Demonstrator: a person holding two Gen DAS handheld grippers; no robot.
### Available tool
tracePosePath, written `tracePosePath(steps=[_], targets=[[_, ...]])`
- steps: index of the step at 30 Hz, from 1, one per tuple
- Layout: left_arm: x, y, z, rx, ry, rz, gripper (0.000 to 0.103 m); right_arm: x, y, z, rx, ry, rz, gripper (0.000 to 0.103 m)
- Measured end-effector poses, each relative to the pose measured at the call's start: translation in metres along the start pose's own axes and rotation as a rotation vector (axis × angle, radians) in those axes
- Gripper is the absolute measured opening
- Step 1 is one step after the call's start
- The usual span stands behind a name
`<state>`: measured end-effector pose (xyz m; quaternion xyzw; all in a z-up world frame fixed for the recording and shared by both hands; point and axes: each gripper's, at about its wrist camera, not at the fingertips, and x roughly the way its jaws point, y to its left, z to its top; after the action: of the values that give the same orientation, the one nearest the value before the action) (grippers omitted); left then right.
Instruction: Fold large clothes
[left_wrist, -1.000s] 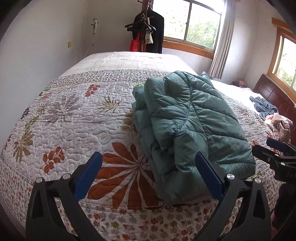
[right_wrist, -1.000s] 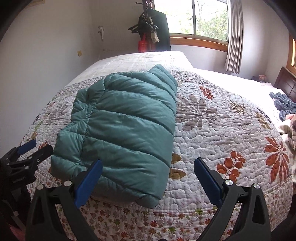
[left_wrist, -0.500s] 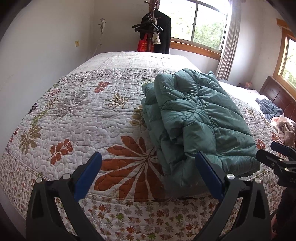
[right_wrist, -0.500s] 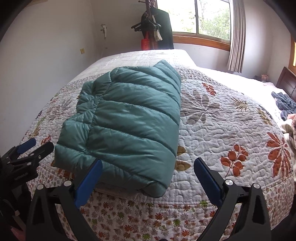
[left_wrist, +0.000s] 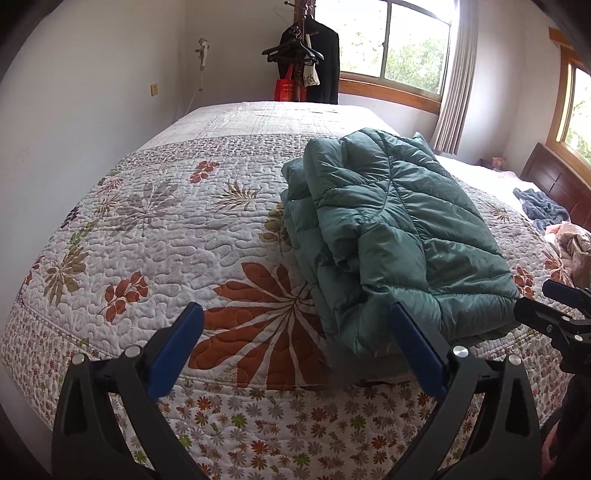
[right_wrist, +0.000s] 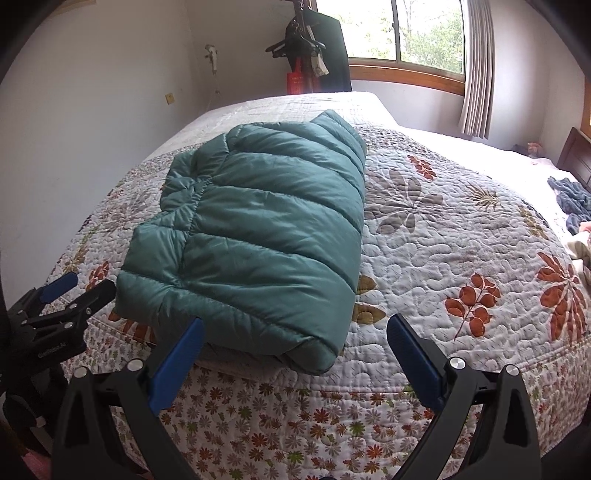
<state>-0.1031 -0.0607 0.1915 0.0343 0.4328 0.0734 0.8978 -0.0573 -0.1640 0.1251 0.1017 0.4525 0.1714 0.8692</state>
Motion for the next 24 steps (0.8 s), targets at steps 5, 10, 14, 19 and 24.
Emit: tracePosePath(steps=[5,10,14,19,24], targets=[[-0.0013,-0.0034,-0.0001,0.010,-0.002,0.004,0.100,-0.0014,0.0005,0.0003,-0.006,-0.003,-0.010,0.099],[0.0000,-0.0026,-0.0003,0.005,0.002,0.007,0.100,-0.0014,0.0019,-0.0010,-0.008,-0.004,-0.014,0.099],[0.0016,-0.0013,-0.0007,0.003,0.007,0.009,0.100,-0.0003,0.0032,-0.0016,-0.012,-0.001,-0.006,0.099],[0.0017,-0.0011,-0.0015,0.005,0.004,0.015,0.100,0.0015,0.0032,-0.0010,-0.007,0.002,-0.003,0.099],[0.0021,-0.0009,-0.0019,0.004,0.005,0.013,0.100,0.0021,0.0031,-0.0006,-0.006,0.000,-0.013,0.099]])
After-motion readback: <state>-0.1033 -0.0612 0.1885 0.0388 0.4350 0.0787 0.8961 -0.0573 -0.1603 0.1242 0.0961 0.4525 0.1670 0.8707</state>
